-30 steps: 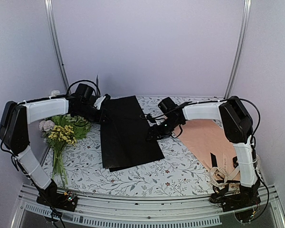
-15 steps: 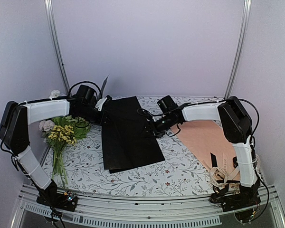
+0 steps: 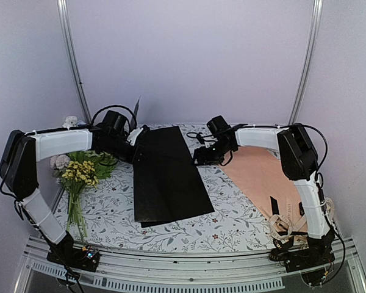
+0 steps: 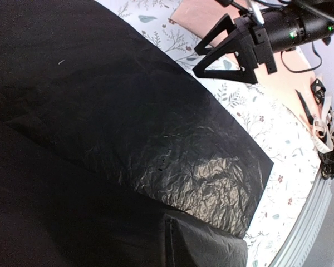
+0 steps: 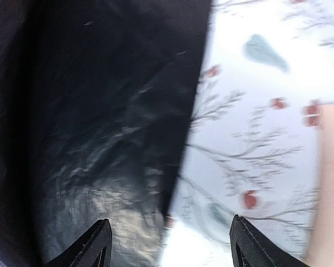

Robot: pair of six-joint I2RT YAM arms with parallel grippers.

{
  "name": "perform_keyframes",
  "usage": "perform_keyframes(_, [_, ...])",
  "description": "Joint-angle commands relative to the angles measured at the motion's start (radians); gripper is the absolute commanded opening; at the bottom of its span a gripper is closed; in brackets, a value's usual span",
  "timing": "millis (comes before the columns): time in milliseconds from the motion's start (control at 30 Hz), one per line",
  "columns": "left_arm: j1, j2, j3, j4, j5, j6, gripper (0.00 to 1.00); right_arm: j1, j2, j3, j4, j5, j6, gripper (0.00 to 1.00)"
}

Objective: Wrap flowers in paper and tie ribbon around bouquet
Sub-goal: Unfold the folded wrapping paper at the center of the board.

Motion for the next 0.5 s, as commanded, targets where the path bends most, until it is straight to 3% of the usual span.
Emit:
perform_keyframes(0, [-0.009, 0.013, 0.006, -0.002, 0.018, 0.021, 0.0, 0.049, 0.083, 0.0, -0.093, -0.159, -0.029, 0.74])
perform_keyframes(233, [-0.032, 0.038, 0.02, 0.007, 0.037, 0.026, 0.0, 0.053, 0.073, -0.032, -0.05, -0.416, 0.0, 0.73])
perform_keyframes(467, [-0.044, 0.06, 0.027, 0.016, 0.057, 0.028, 0.0, 0.052, 0.049, -0.061, 0.064, -0.577, 0.066, 0.73])
